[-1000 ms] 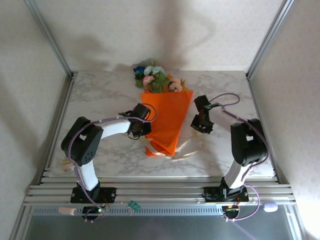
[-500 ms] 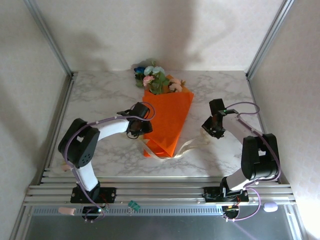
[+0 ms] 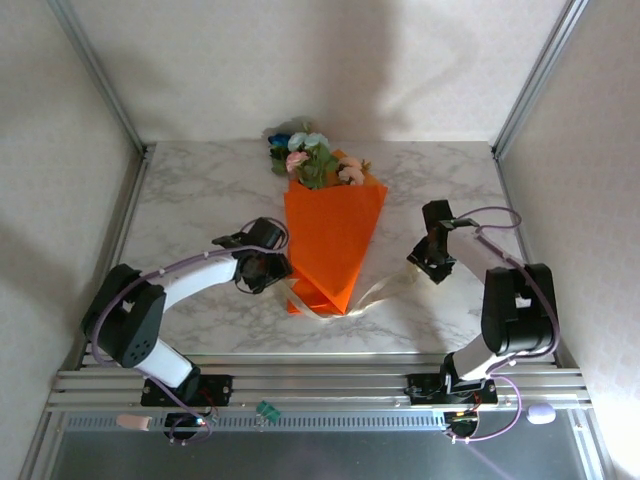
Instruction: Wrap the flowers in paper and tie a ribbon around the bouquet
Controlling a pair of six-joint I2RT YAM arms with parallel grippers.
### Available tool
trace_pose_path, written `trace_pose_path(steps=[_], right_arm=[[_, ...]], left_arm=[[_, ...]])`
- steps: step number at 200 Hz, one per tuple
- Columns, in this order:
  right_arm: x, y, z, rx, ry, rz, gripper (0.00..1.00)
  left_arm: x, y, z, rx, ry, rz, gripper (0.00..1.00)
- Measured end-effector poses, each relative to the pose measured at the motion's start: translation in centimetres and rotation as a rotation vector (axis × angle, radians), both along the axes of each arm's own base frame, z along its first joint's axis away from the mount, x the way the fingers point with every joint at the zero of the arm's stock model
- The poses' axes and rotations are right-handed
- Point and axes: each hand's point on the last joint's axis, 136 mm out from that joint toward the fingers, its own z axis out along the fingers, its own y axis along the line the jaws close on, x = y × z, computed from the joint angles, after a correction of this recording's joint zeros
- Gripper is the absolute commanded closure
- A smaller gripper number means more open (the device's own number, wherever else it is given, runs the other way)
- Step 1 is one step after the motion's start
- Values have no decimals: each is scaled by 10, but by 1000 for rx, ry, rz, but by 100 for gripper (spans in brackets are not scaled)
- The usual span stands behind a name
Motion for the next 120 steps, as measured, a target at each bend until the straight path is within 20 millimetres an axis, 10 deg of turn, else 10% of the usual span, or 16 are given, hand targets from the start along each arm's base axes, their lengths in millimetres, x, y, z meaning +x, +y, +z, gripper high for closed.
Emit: trace_pose_path(steps=[43,73,99,120], right_arm=[[7,22,48,-4,-154,124,50],[0,91,53,86,-194,336,49],[-9,155,46,248,-203,472,45],[-21,190,25,374,-166,526,44]], left_arm=[[-16,-2,-19,-38,67,44,52],[-16,-4,-23,-36,75,52,58],[-16,-6,-26,-30,75,60,100],[-18,-11,-27,-36,69,42,100]])
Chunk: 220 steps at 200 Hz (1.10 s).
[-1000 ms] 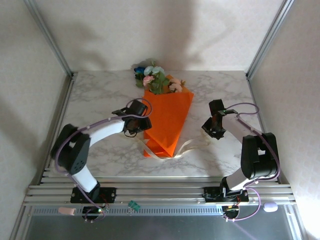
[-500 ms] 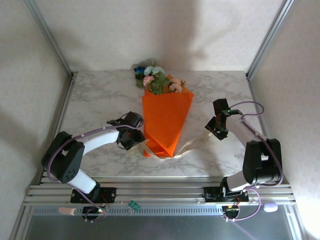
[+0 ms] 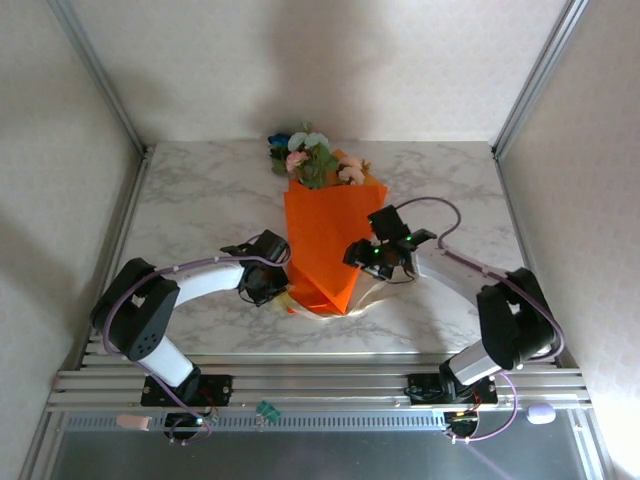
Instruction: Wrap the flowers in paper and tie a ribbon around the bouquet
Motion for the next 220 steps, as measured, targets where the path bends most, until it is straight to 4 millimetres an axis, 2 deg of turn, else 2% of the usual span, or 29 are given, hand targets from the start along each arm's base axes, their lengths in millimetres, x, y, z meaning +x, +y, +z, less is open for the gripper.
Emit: trace_pose_path(steps=[19,32,65,104,130,158,170,220], right_arm=[[-16,16,-22,45,76,43,47],[-24,22,-31,59,113,57,50],[-34,29,-32,86,143,78,48],[-53,17,-36,71,170,81,45],[-54,26,-36,100,163,83,50],[-52,35,-46,133,169,61,58],[-53,36,-51,139,179,48,58],[-53,38,-47,199,153,16,51]], left_arm=[[-3,1,0,-1,-2,-4,100],[-8,3,0,-1,3,-11,100],[-25,5,0,16,30,-52,100],[-43,14,0,46,61,-86,100],[-49,18,-1,51,69,-85,100],[-49,18,-2,47,67,-81,100],[-49,17,-2,46,66,-77,100],[-49,17,-3,44,68,-71,100]])
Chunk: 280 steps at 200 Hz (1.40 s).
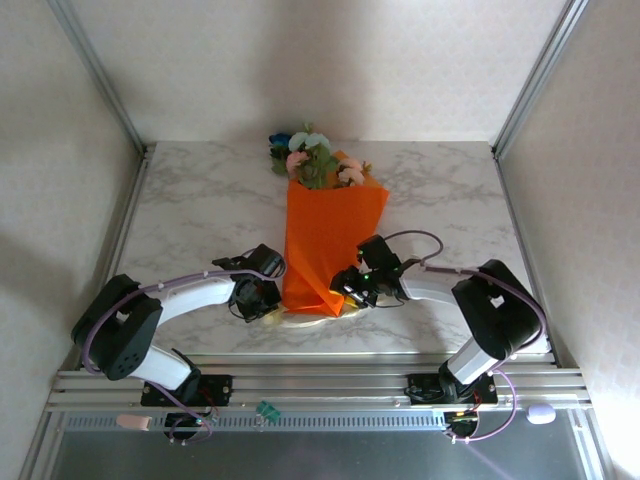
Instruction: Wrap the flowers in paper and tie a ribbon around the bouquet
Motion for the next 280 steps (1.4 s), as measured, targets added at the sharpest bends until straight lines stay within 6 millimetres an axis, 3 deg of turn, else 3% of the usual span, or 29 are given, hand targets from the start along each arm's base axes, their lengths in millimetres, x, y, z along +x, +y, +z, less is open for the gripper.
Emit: trace_pose_path(steps=[59,77,93,109,146,214,240,280], right_arm=[[-11,8,2,52,-35,7,54],[-14,9,0,48,-30,4,69],[-18,8,-6,36,-12,3,100],[-20,7,-11,21,7,-5,100],[-11,8,-3,-7,3,-27,100],[6,8,45,-2,19,-78,100],[10,5,57,-17,47,-92,100],[7,-9,65,-40,88,-120,100]], left_arm=[[1,-1,-2,18,28,-9,100],[1,-1,-3,26,36,-17,100],[1,-1,-3,29,39,-23,100],[1,-1,-3,31,41,-23,100],[1,-1,-2,32,42,-23,100],[10,1,-3,-23,69,27,100],[25,-2,-3,-59,76,51,100],[71,2,0,-89,15,92,100]])
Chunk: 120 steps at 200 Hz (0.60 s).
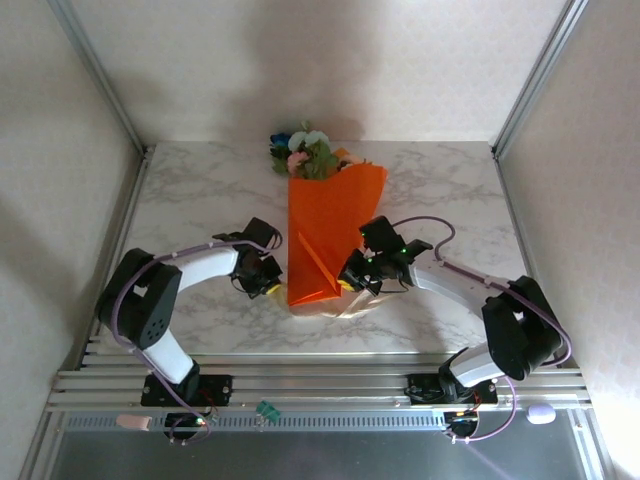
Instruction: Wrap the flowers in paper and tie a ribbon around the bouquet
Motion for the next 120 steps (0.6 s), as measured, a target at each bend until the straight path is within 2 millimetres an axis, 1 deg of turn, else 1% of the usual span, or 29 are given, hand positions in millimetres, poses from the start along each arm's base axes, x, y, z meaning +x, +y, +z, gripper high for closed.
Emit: trace_pose_path(steps=[25,35,48,89,107,120], right_arm=[[2,-1,8,6,15,-6,100],[3,1,12,13,15,-4,100],[2,3,15,24,21,-3,100],[-1,3,17,25,42,1,100],[-2,3,16,26,48,3,100],[-3,4,17,31,51,7,100]], left_arm=[[18,9,0,9,-40,30,100],[22,10,0,10,-44,36,100],[32,11,1,22,-54,42,100],[83,8,2,47,-80,57,100],[106,10,2,48,-99,78,100],[118,13,4,44,-114,96,100]])
